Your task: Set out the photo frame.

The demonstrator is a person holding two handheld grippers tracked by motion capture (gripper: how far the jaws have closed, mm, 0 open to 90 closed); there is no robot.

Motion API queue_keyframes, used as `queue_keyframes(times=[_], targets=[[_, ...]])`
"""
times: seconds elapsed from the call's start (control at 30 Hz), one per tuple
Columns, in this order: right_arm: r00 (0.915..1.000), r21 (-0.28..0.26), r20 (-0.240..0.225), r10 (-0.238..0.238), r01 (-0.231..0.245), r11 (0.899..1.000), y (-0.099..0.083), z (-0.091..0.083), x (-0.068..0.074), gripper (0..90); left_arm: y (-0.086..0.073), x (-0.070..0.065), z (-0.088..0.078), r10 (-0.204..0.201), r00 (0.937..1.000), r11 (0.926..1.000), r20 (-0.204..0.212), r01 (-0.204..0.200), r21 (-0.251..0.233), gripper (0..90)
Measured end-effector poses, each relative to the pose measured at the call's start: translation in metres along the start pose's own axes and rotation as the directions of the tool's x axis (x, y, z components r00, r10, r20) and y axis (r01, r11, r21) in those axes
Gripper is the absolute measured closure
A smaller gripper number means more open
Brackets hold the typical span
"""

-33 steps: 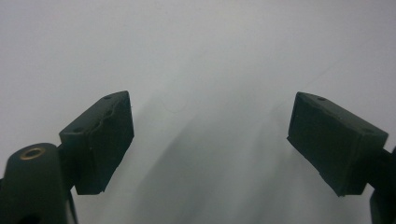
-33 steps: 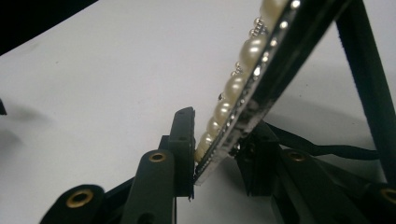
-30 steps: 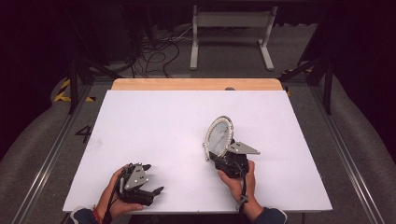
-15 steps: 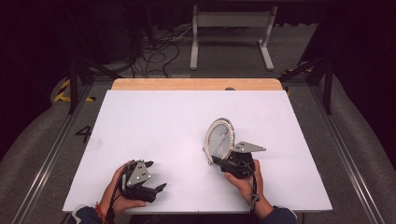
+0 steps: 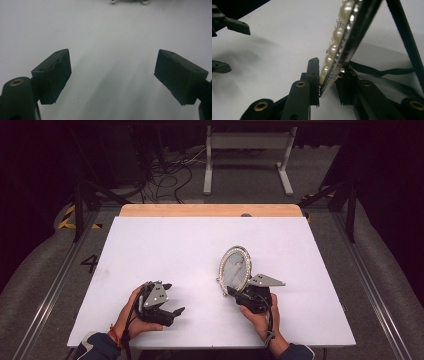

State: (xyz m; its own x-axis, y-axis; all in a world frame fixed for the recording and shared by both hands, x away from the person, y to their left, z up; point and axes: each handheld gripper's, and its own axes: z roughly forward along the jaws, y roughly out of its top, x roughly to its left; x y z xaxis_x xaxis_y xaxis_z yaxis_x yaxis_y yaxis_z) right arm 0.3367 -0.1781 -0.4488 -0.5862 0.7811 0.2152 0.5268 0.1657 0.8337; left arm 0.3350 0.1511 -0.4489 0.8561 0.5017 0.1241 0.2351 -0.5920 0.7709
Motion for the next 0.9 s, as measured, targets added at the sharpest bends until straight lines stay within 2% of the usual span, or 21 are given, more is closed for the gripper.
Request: queue_keyframes(times=[0.1,0.2,0.33,0.47,0.63,0.73,0.9], targets=[[0.9996,0.042,-0.025,-0.010,0.011,0.999,0.004,-0.001,-0.003,75.0,0.006,0.003,0.007,0.020,0.9997,0.9998,-0.015,-0.019,0.009,14.7],[0.9989,0.059,-0.045,-0.016,0.019,0.998,0.005,-0.002,-0.005,75.2,0.012,0.005,0.014,0.025,0.9996,0.9996,-0.008,-0.025,0.010,14.9],[0.9978,0.081,-0.062,-0.023,0.028,0.996,0.008,-0.002,-0.008,75.7,0.022,0.011,0.025,0.013,0.9998,0.9999,0.014,-0.013,-0.002,15.2],[0.9965,0.095,-0.075,-0.037,0.044,0.994,0.009,-0.004,-0.010,75.5,0.033,0.013,0.035,0.028,0.9992,0.9994,0.029,-0.028,-0.019,15.8],[0.9961,0.088,-0.066,-0.059,0.065,0.994,0.009,-0.006,-0.008,73.1,0.047,0.014,0.050,0.045,0.9974,0.9984,0.057,-0.043,-0.037,16.1],[0.9960,0.063,-0.034,-0.083,0.085,0.994,0.008,-0.014,-0.005,71.5,0.055,0.018,0.061,0.035,0.9964,0.9983,0.077,-0.031,-0.049,16.1],[0.9905,0.036,0.017,-0.136,0.135,0.990,0.004,-0.028,0.003,69.5,0.064,0.022,0.074,0.012,0.9943,0.9982,0.106,-0.005,-0.059,16.7]])
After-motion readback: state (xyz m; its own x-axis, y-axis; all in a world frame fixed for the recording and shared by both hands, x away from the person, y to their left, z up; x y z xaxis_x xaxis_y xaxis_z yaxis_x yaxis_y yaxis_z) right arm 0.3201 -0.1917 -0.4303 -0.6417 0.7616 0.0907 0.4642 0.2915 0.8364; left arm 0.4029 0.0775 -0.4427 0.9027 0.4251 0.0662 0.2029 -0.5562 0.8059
